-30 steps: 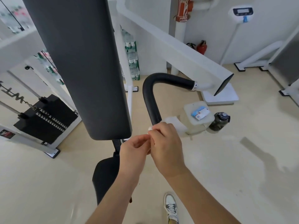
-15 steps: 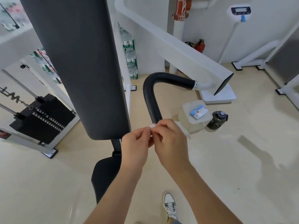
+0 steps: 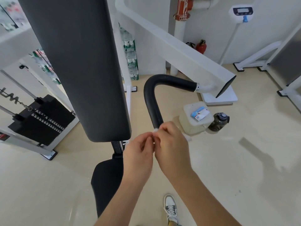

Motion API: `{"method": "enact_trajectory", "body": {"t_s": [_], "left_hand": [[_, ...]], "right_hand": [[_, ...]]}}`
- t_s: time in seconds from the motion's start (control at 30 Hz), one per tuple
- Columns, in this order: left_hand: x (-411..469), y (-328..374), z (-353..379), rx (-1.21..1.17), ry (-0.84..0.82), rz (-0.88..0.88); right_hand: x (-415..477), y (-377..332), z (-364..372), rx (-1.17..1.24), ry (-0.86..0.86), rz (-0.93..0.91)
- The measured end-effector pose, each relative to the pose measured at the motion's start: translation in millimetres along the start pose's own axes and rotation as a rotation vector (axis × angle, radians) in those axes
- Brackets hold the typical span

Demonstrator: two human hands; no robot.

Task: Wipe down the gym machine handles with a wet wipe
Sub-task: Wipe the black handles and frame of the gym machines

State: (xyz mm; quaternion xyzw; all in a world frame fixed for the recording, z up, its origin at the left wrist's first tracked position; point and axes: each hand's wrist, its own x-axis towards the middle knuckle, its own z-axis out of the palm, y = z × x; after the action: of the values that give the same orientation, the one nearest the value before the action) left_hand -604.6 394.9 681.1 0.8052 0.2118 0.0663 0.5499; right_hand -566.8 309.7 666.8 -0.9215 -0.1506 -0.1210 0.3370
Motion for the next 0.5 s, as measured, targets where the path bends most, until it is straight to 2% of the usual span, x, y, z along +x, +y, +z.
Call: {"method": "enact_trajectory", "body": {"t_s": [0.1,0.23,0.37,0.5], "left_hand": [[-12.2,-8.2,-1.3,0.031,-0.016,-0.014],[-14.5,-12.3,4.4,-0.047,0.009,-0.023],[-17.1,-6.6,9.3,-0.111,-0.013,-0.029],[-17.1,-4.8,13.1,-0.090,0.035,-0.026]], "right_hand": [[-5.3,3.7,-8.6,0.010,-0.020,-0.067],[22.2,8.8,-10.4,0.126,0.022,-0.006],[-1.9,15.4,-19.7,0.095,-0.058,-0.027],[19.6,11.0,-17.6,0.058,-0.022,-0.081]]}}
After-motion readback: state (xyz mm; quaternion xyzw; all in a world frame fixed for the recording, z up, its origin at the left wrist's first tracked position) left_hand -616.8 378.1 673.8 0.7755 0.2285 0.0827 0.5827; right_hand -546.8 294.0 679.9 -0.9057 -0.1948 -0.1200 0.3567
